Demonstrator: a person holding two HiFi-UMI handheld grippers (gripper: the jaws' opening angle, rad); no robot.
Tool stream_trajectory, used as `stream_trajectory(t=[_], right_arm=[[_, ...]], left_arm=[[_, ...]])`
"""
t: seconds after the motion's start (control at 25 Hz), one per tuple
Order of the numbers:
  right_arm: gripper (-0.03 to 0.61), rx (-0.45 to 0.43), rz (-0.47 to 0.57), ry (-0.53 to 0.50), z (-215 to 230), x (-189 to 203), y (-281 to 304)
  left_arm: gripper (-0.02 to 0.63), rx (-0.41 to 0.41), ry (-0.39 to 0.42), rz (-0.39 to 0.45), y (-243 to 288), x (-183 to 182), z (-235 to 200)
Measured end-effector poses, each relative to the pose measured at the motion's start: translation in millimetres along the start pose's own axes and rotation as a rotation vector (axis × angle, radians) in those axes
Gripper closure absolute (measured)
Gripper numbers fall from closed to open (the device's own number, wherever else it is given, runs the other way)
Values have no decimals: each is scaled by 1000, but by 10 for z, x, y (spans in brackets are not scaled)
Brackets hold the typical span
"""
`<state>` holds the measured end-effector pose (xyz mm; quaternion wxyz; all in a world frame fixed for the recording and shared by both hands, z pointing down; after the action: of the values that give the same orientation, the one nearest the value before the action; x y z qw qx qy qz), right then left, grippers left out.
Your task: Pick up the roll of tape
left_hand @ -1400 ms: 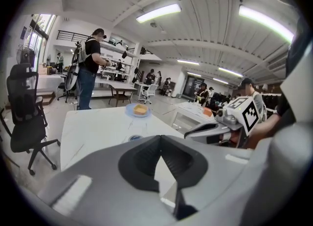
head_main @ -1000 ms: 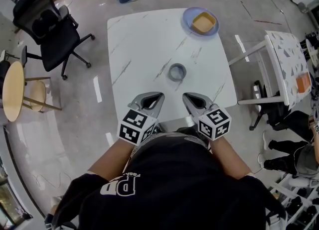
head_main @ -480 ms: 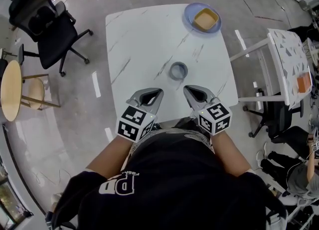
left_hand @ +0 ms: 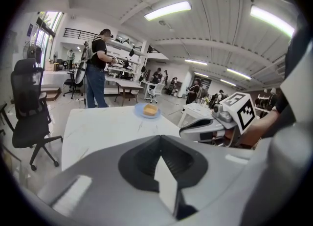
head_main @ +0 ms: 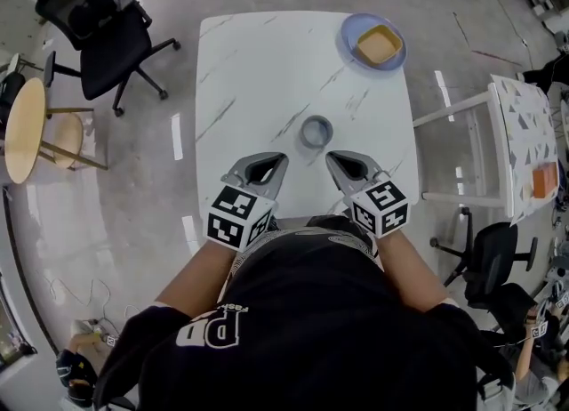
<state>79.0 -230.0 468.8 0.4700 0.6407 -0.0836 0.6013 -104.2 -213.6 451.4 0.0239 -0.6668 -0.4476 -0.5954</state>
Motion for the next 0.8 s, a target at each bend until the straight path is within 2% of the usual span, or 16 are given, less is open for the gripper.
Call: stream_trajectory(t=[0.8], right_arm=[[574, -91, 24, -68, 150, 7, -135]], left_arm=[[558, -79, -15, 15, 56, -27, 336]])
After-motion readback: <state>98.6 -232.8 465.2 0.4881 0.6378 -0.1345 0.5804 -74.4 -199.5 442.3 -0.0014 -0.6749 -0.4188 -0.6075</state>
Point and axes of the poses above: the fingertips, and each gripper's own axes: y forward along the fingers, z to its right, x out of its underside, the point moved 7 cm from there along -y, backward along the fingers, and after that the axes turned 2 degrees about -y, right-handed, at the moved point
